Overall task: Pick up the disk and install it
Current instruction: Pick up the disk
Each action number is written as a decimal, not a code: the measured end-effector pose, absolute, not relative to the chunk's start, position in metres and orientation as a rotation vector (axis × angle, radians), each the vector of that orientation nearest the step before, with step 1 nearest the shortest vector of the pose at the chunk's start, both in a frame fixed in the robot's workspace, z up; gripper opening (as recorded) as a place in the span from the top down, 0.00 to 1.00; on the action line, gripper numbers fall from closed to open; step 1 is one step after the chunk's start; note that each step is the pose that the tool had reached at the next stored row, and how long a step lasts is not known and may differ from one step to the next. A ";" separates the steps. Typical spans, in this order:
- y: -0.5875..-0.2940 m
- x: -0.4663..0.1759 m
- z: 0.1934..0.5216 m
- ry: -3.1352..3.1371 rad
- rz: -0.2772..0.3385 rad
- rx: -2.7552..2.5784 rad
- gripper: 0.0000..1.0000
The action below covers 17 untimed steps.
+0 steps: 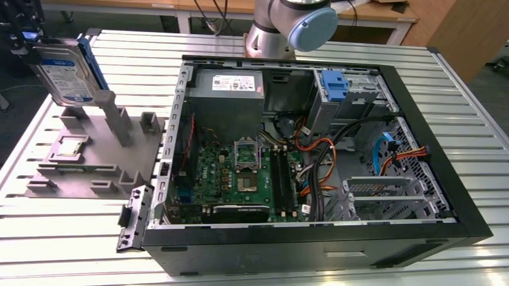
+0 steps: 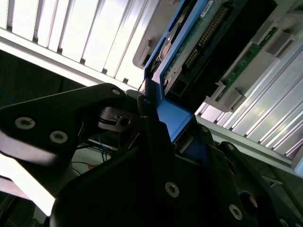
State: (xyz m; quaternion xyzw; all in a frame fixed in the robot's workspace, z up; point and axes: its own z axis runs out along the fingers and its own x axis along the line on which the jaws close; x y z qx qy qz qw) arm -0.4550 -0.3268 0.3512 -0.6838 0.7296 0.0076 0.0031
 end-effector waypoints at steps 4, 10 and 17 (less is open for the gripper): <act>-0.327 -0.455 0.352 2.288 0.024 -2.144 0.63; -0.327 -0.455 0.354 2.288 0.024 -2.144 0.63; -0.327 -0.455 0.356 2.288 0.024 -2.144 0.63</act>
